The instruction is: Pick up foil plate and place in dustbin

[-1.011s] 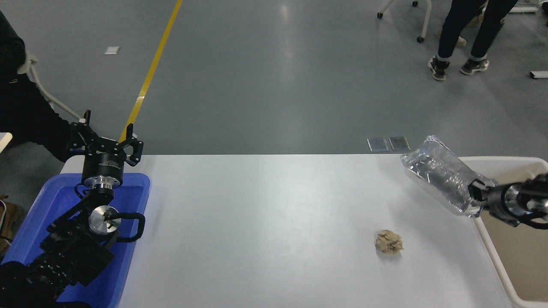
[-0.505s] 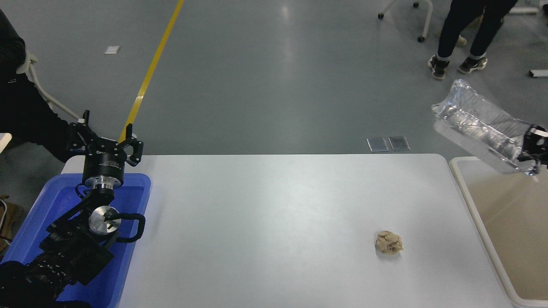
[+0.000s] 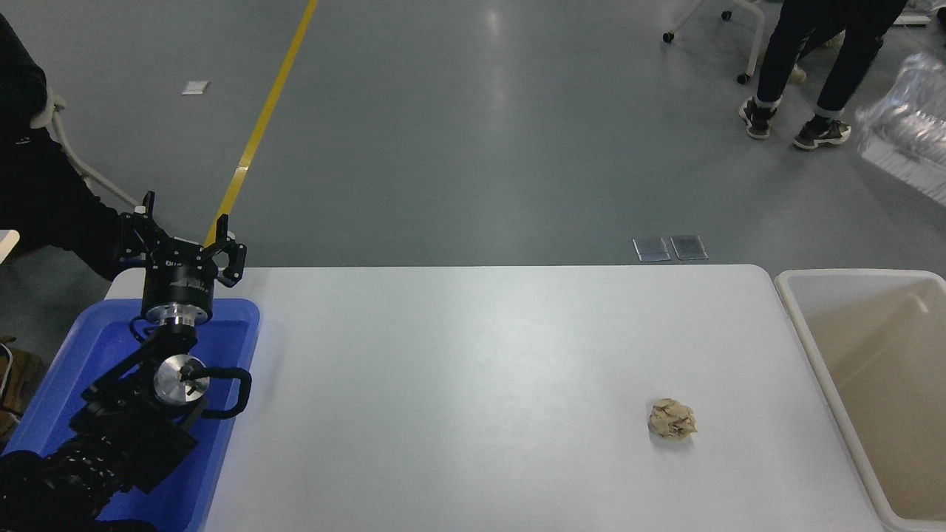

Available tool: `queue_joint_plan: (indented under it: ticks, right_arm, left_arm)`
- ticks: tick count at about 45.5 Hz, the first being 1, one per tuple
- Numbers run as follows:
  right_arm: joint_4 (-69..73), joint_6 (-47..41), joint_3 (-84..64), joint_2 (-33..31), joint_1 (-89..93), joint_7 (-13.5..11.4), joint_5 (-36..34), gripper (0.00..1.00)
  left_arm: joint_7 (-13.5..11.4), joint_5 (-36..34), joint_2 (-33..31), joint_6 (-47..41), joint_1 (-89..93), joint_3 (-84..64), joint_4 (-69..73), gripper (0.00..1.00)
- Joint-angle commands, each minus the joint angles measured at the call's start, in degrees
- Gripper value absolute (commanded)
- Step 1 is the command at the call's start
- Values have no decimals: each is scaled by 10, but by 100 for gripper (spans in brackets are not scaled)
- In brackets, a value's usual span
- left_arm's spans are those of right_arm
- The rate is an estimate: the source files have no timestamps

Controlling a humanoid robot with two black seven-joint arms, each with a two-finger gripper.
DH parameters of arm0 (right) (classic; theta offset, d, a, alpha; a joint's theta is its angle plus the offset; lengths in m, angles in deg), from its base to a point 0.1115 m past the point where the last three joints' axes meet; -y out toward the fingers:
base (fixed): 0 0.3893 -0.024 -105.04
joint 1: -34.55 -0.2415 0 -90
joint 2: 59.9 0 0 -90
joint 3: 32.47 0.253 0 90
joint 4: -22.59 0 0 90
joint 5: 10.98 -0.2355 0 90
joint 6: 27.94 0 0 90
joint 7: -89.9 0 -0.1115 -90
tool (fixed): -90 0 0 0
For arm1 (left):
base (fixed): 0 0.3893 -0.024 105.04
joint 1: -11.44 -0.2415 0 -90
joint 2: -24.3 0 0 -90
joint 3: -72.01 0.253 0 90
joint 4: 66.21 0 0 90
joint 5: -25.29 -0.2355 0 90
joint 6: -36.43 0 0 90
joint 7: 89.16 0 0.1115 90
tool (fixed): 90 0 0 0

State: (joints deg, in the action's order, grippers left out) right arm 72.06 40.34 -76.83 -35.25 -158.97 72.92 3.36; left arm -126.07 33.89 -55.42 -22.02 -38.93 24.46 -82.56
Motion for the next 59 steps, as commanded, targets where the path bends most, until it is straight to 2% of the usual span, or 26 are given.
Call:
queue_joint_plan:
  ticks: [1, 7, 14, 22, 27, 39, 46, 59]
  right_arm:
    - [-143, 144, 30, 55, 172, -1, -172, 0]
    - [-175, 222, 137, 94, 305, -1, -207, 0]
    - [-222, 259, 311, 138, 451, 5, -201, 0]
    - [-385, 261, 403, 266, 567, 7, -199, 0]
    - [-440, 259, 405, 321, 612, 23, -200, 0]
    - [-447, 267, 420, 369, 688, 65, -205, 0]
    - [-455, 269, 422, 399, 708, 77, -202, 0]
    - [-460, 267, 417, 409, 726, 85, -200, 0]
  left_arm:
    - [1, 0, 0, 0, 0, 0, 0, 99]
    - [0, 0, 0, 0, 0, 0, 0, 99]
    - [0, 0, 0, 1, 0, 0, 0, 99]
    - [0, 0, 0, 0, 0, 0, 0, 99]
    - [0, 0, 0, 0, 0, 0, 0, 99]
    - [0, 0, 0, 0, 0, 0, 0, 99]
    - [0, 0, 0, 0, 0, 0, 0, 99]
    - [0, 1, -1, 0, 0, 0, 0, 99]
